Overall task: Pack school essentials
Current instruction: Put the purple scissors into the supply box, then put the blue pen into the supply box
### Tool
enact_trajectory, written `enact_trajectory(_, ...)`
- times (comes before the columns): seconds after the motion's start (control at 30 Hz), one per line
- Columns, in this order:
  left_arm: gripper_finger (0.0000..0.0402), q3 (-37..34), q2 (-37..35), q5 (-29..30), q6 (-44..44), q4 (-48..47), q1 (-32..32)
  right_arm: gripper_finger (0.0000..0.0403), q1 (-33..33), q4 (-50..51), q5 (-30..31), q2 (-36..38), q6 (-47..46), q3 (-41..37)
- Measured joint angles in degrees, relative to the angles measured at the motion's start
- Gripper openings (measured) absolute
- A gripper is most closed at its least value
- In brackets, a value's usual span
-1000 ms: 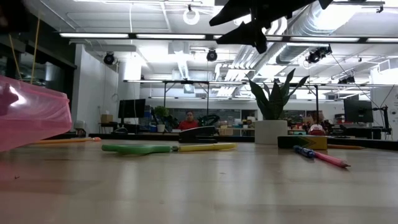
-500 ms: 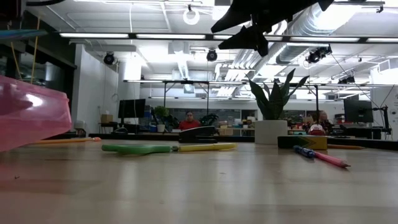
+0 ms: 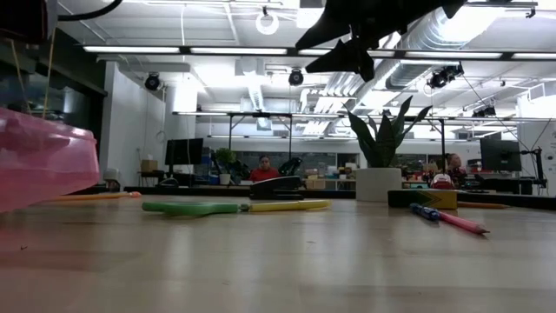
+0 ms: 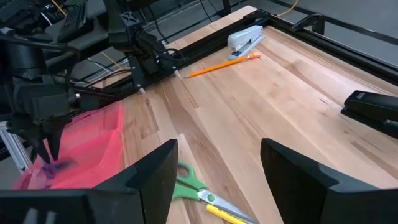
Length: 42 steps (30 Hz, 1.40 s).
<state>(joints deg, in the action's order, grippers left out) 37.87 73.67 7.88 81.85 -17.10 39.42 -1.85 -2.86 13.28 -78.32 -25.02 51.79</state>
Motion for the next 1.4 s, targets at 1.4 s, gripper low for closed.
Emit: enact_trajectory(1.4,0.0136,0.04,-27.1,-7.22,-67.23,35.32,-51.45,0.0222,-3.18,9.3,2.54,12.82,6.95,-0.24)
